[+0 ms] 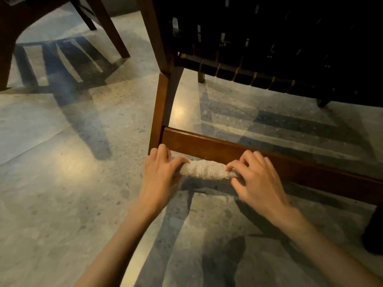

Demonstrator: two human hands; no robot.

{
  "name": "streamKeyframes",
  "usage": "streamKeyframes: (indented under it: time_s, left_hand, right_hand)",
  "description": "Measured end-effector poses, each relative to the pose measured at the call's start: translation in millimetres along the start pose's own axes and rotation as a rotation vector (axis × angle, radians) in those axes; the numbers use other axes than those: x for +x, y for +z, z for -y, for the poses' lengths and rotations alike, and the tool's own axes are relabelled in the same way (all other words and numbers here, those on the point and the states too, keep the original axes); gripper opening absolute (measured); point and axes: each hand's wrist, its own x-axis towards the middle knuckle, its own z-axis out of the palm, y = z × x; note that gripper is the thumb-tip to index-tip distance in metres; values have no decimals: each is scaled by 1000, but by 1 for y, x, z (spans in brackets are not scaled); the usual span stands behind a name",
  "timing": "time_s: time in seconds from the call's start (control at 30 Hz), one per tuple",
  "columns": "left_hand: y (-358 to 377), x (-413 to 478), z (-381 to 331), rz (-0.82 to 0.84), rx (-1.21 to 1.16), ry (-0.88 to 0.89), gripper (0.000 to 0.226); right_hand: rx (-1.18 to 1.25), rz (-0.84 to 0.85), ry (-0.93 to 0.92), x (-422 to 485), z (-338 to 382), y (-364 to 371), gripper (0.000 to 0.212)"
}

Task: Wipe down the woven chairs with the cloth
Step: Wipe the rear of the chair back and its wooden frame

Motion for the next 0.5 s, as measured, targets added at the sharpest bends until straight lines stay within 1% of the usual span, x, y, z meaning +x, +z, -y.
streamKeyframes:
  time_s: [0.07,0.17,0.23,0.3,0.4,0.43,0.5]
  left_hand:
    - [7,-11,-10,-57,-91,-137,33]
    - [18,-20,-23,-104,-227,-310,39]
    - [25,-21,-31,-136,-464,-432,41]
    - [31,-21,-40,-159,-755,-524,44]
    - [41,-21,-51,-187,-1033,-674,48]
    - [44,-21,-54,-207,-1130,-739,47]
    - [47,-20,-58,-233,-1351,-899,42]
  right_hand:
    - [95,-90,83,-11,7,10,27]
    - [305,-155,271,-18,17,20,25]
    - [468,-172,357,-21,22,26,24]
    - [703,-182,491,-23,28,32,28]
    - [1163,-257,811,-25,42,42,18]
    - [1288,-299,935,-24,46,45,14]
    - [1482,-368,1172,-18,50,48,14]
